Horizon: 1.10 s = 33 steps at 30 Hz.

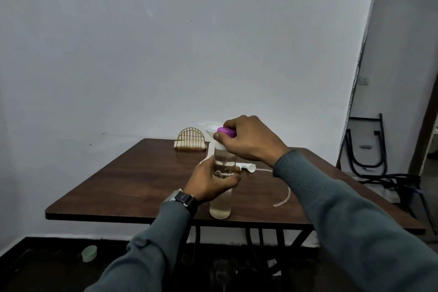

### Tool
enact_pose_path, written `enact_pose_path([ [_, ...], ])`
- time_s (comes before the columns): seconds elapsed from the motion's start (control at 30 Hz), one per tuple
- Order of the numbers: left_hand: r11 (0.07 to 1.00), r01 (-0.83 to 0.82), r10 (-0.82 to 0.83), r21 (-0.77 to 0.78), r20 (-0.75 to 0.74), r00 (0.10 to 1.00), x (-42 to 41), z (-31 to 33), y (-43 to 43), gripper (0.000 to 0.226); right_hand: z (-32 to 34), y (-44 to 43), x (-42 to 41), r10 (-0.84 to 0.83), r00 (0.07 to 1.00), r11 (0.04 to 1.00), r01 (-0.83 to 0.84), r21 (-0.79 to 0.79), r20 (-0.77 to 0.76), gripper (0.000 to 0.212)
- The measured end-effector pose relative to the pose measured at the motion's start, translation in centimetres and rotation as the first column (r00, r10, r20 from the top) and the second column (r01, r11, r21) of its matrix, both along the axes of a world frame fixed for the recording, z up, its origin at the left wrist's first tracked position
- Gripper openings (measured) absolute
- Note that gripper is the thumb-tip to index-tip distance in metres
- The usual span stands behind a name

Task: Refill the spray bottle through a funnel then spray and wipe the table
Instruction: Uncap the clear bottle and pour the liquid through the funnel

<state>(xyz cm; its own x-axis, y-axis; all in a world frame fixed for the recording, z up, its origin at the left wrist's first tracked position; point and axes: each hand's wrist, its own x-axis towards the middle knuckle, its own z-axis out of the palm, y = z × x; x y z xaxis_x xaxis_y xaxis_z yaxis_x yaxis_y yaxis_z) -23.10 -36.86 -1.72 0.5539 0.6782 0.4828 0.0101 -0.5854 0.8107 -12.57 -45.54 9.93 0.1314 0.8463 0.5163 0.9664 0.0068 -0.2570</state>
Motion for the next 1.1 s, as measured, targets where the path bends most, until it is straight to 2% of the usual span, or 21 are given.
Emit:
enact_pose_path([
  [0.37,1.000,0.019,-0.018,0.017,-0.053,0.998,-0.2,0.2,0.4,0.036,1.0,0.2,-0.2,0.000,1.000,0.995,0.000,-0.100,0.004,0.034],
  [0.5,0.998,0.061,-0.062,-0.011,-0.051,0.997,-0.3,0.1,0.7,0.041,1.2,0.0,-0.1,0.064,0.997,0.991,-0.068,-0.117,-0.041,0.023],
  [0.63,0.996,0.084,-0.086,-0.023,-0.051,0.995,-0.3,0.1,0.8,0.042,1.2,-0.3,0.2,0.094,0.994,0.986,-0.100,-0.132,-0.053,0.025],
  [0.77,1.000,0.010,-0.010,-0.014,-0.029,1.000,-0.5,0.1,0.2,0.047,1.1,-0.1,0.3,0.105,0.992,0.979,-0.115,-0.169,-0.066,0.037],
  [0.87,0.992,-0.114,0.113,0.056,0.028,0.993,-0.8,0.1,-1.2,0.071,1.0,-0.2,0.7,0.111,0.993,0.975,-0.118,-0.188,-0.046,0.042],
  [0.97,0.973,-0.221,0.210,0.058,0.162,0.964,-0.8,0.4,-2.1,0.088,0.6,-0.4,0.9,0.078,0.997,0.979,-0.079,-0.188,-0.009,0.043],
  [1.1,0.969,-0.244,0.231,0.045,0.197,0.953,-0.7,1.4,-2.1,0.086,0.8,-0.6,1.1,0.067,0.998,0.981,-0.065,-0.182,0.008,0.042],
])
